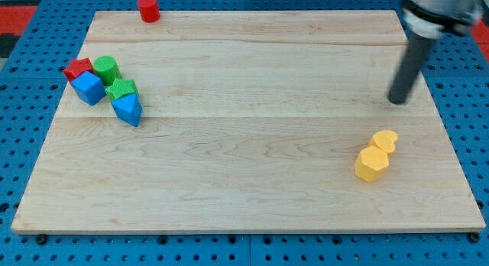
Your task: Separate the yellow heart from the yellow hexagon
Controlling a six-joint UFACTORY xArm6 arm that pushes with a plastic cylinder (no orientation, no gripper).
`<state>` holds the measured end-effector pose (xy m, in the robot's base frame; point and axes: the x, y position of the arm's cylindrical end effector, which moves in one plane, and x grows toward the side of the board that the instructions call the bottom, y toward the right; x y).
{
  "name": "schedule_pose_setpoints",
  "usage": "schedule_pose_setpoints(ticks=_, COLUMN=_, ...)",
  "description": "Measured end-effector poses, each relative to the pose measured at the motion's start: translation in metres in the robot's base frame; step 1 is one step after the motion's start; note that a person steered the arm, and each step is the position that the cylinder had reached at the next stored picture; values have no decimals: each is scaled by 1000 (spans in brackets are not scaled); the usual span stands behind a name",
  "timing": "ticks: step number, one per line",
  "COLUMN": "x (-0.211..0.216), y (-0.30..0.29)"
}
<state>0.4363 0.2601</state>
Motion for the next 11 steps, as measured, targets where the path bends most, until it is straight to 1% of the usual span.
schedule_pose_setpoints(ticks=1, x=58, y=63)
schedule_pose_setpoints(ticks=2, x=72, y=52)
schedule_pose_setpoints(ticks=3, x=85, y=6)
schedule_pose_setpoints(ticks=4, x=87, y=-46)
schedule_pose_setpoints(ticks=5, x=64, y=-104)
schedule_pose_setpoints(ticks=6, x=49, y=-146)
schedule_pose_setpoints(ticks=7, x=33, y=-114)
schedule_pose_setpoints(ticks=8, x=26, y=-65)
schedule_pose_setpoints(ticks=9, x=22, y=-27)
schedule_pose_setpoints(ticks=10, x=5, y=-60)
schedule_pose_setpoints(ticks=11, x=17, y=-122)
